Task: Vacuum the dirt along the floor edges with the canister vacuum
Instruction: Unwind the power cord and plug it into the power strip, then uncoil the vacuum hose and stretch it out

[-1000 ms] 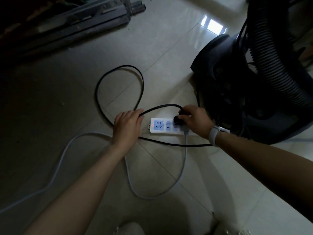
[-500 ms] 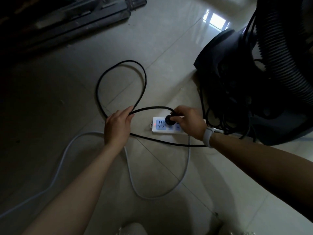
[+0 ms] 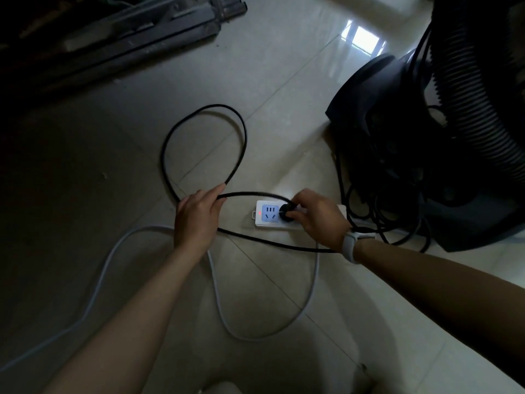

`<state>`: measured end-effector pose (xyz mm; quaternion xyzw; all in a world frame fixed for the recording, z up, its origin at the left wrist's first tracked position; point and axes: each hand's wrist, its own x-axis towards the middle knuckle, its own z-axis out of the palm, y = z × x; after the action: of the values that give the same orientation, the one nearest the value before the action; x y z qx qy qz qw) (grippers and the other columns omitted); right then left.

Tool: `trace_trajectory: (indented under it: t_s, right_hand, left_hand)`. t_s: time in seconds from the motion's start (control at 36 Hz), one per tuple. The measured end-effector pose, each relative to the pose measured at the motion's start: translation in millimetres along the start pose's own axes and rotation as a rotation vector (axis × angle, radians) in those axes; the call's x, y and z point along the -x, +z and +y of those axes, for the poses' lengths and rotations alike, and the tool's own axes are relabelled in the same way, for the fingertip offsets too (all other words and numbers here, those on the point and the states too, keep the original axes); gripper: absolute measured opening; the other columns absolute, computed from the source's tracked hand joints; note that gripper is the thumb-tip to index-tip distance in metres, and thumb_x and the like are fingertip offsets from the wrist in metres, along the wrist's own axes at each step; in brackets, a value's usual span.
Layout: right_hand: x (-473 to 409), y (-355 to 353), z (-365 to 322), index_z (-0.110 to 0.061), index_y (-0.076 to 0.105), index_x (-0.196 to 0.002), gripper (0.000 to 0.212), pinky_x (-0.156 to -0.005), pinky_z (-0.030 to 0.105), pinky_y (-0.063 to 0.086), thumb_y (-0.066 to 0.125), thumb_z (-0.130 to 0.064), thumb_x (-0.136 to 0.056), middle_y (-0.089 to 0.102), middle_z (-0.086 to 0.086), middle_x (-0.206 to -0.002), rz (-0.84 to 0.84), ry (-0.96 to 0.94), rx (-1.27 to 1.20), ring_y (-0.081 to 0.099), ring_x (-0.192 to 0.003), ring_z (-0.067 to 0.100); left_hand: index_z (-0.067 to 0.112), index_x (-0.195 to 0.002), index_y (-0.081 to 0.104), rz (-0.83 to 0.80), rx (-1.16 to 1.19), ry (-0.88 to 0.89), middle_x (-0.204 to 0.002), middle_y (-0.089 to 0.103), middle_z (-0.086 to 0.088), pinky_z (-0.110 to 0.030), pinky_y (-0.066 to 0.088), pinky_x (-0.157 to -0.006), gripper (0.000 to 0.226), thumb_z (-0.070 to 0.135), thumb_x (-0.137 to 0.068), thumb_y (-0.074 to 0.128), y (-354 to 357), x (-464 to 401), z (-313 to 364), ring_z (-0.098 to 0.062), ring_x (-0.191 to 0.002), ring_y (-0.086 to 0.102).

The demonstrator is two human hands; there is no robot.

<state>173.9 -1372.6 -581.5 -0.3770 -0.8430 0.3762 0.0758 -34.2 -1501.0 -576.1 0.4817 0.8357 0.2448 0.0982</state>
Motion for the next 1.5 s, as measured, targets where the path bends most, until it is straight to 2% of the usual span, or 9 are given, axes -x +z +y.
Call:
trace_trajectory:
  t_s: [0.33,0.47,0.61,0.78,0.89,1.06,1.25,1.36,1.5]
  right_hand:
    - [-2,9,6,-0.011,0.064,-0.075,0.013,-0.074,0.035,0.04,0.075,-0.018,-0.076,0.064,0.006,-0.075,0.044,-0.179,0.244,0.062,-0.077,0.03]
    - [-3,3,-1,-0.015,0.061,-0.088,0.012,-0.091,0.035,0.032,0.063,-0.027,-0.091,0.065,0.004,-0.091,-0.022,-0.097,0.275,0.06,-0.09,0.027]
    - [1,-1,-17,-0.012,0.059,-0.105,0.022,-0.075,0.032,0.027,0.05,-0.031,-0.098,0.064,0.009,-0.103,-0.072,-0.011,0.382,0.058,-0.096,0.029]
    - [45,-27,-8,-0.005,0.062,-0.121,0.038,-0.087,0.044,0.052,0.054,-0.016,-0.085,0.068,0.014,-0.112,-0.058,-0.113,0.339,0.065,-0.101,0.035]
    - [80,-61,12,-0.007,0.068,-0.114,0.042,-0.095,0.058,0.046,0.041,-0.022,-0.085,0.068,0.013,-0.113,-0.045,-0.258,0.668,0.064,-0.107,0.033]
    - [130,-118,4,-0.011,0.069,-0.116,0.042,-0.091,0.057,0.048,0.061,-0.029,-0.078,0.067,0.016,-0.118,-0.186,0.015,0.746,0.064,-0.111,0.035]
    - [174,-222,-100,-0.011,0.065,-0.123,0.057,-0.093,0.055,0.048,0.029,-0.038,-0.088,0.063,0.014,-0.128,-0.049,0.297,0.419,0.058,-0.12,0.035]
    - [202,-301,-160,-0.019,0.038,-0.148,0.049,-0.114,0.038,0.025,0.035,-0.034,-0.101,0.035,0.004,-0.154,-0.042,0.437,0.306,0.026,-0.145,0.024]
    - [238,-397,-216,-0.017,0.043,-0.144,0.045,-0.102,0.037,0.04,0.04,-0.027,-0.101,0.048,0.006,-0.143,0.077,0.526,0.194,0.044,-0.13,0.027]
  left_hand:
    - [0.005,-0.117,0.068,-0.078,-0.036,-0.037,-0.099,0.07,-0.02,-0.051,0.048,-0.09,0.03,0.005,-0.087,0.064,6,4,-15,-0.035,-0.089,0.066]
    - [0.006,-0.119,0.067,-0.141,-0.122,-0.016,-0.1,0.07,-0.017,-0.047,0.043,-0.092,0.031,0.008,-0.089,0.064,4,1,-15,-0.033,-0.093,0.066]
    - [0.015,-0.138,0.05,-0.232,-0.146,-0.08,-0.126,0.062,-0.011,-0.043,0.027,-0.109,0.047,0.022,-0.092,0.06,-2,5,1,-0.026,-0.12,0.054]
    - [0.02,-0.143,0.04,-0.221,-0.092,0.231,-0.136,0.05,-0.006,-0.06,0.013,-0.11,0.071,0.041,-0.077,0.058,-7,20,35,-0.016,-0.127,0.039]
    - [0.016,-0.134,0.05,-0.223,-0.067,0.343,-0.129,0.055,-0.008,-0.059,0.016,-0.107,0.062,0.043,-0.078,0.056,-4,22,76,-0.019,-0.125,0.044]
    - [0.01,-0.135,0.052,-0.496,-0.13,0.266,-0.135,0.05,-0.015,-0.057,0.024,-0.107,0.058,0.035,-0.083,0.055,-23,33,155,-0.032,-0.128,0.046]
    - [0.008,-0.127,0.058,-0.576,-0.119,0.217,-0.127,0.057,-0.012,-0.048,0.042,-0.094,0.067,0.043,-0.082,0.023,-116,42,263,-0.033,-0.118,0.052]
    - [0.01,-0.136,0.05,-0.593,-0.128,0.211,-0.138,0.05,-0.01,-0.042,0.034,-0.102,0.045,0.028,-0.095,0.04,-195,28,346,-0.029,-0.126,0.046]
    - [0.014,-0.141,0.042,-0.596,-0.151,0.269,-0.141,0.045,-0.008,-0.039,0.032,-0.103,0.045,0.028,-0.098,0.044,-284,10,445,-0.027,-0.13,0.04]
